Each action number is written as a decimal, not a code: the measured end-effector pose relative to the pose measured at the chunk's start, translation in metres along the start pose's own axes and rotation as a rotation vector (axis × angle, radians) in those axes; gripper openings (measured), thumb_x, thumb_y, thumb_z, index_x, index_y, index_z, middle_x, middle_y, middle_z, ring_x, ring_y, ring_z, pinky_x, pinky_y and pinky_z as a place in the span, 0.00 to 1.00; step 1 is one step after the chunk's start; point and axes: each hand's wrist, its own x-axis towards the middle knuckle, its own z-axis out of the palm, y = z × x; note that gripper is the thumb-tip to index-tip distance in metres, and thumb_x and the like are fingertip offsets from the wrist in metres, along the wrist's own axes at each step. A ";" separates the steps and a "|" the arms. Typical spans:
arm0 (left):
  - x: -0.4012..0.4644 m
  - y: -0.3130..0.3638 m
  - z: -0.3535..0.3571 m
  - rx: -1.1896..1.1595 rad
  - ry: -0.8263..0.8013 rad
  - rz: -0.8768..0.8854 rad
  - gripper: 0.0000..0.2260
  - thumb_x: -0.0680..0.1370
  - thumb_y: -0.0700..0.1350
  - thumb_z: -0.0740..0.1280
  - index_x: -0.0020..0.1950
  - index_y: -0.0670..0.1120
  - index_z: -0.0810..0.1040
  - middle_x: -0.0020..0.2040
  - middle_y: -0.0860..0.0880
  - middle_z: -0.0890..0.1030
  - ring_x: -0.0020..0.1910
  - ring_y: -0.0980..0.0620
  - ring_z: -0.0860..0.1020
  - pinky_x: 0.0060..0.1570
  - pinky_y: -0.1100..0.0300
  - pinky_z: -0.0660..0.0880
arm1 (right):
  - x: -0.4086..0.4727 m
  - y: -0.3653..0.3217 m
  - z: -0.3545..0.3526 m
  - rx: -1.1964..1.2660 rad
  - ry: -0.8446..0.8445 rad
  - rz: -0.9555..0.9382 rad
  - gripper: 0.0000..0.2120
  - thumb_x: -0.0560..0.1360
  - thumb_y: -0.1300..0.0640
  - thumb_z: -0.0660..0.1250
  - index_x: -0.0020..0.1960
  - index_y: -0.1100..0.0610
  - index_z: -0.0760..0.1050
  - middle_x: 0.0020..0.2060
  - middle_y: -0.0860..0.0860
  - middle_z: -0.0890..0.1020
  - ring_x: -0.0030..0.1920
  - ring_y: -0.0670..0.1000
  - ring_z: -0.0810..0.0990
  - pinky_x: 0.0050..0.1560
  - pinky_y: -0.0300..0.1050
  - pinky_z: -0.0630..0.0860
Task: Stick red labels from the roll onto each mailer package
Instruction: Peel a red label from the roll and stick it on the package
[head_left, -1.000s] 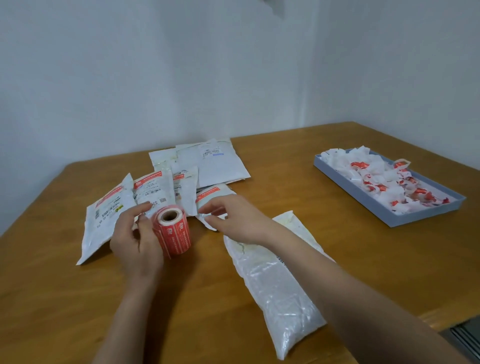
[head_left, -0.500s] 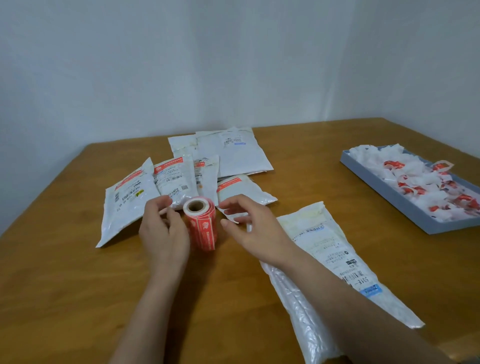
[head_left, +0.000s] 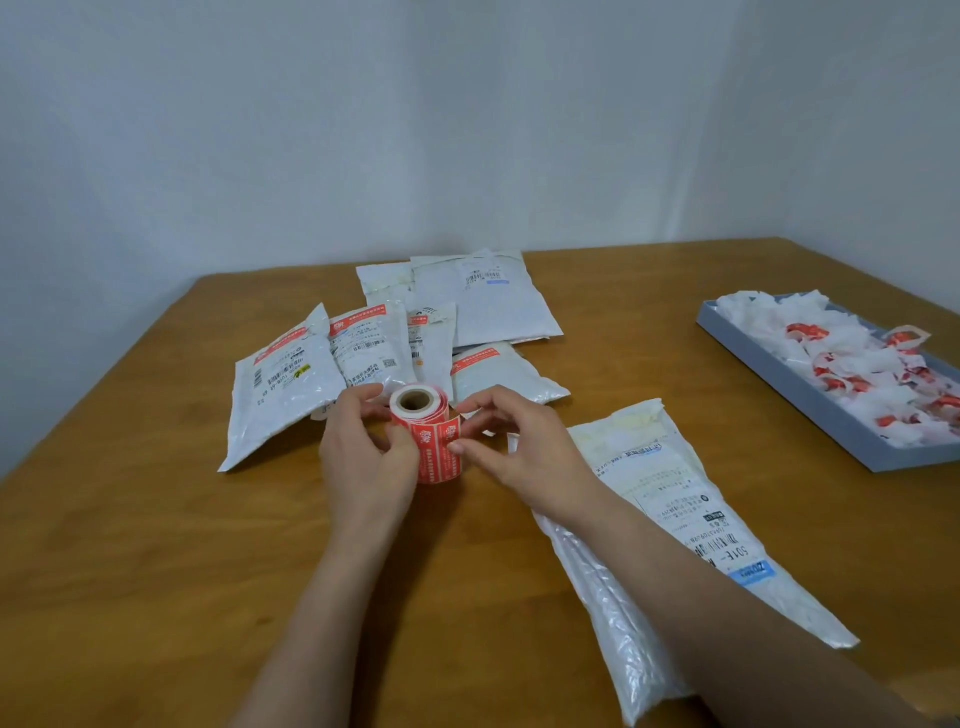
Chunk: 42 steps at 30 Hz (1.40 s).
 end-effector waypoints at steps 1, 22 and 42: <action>0.000 0.000 0.000 0.002 0.000 0.002 0.14 0.74 0.34 0.64 0.57 0.47 0.75 0.46 0.53 0.78 0.40 0.54 0.76 0.40 0.61 0.72 | 0.000 0.000 0.000 -0.004 -0.008 0.004 0.11 0.71 0.56 0.75 0.52 0.50 0.77 0.44 0.43 0.83 0.49 0.41 0.80 0.53 0.34 0.76; 0.000 -0.014 0.004 -0.030 -0.315 0.368 0.05 0.73 0.48 0.67 0.48 0.55 0.79 0.66 0.55 0.72 0.69 0.57 0.65 0.69 0.41 0.63 | -0.002 -0.002 -0.002 -0.023 0.066 -0.056 0.04 0.76 0.58 0.68 0.45 0.58 0.78 0.38 0.48 0.81 0.42 0.46 0.78 0.44 0.42 0.77; -0.002 -0.014 0.009 -0.005 -0.259 0.432 0.04 0.72 0.54 0.65 0.45 0.56 0.77 0.64 0.52 0.72 0.67 0.57 0.64 0.67 0.41 0.64 | -0.003 -0.001 -0.003 0.002 0.087 -0.053 0.04 0.76 0.57 0.68 0.44 0.56 0.79 0.39 0.43 0.81 0.45 0.46 0.78 0.47 0.46 0.77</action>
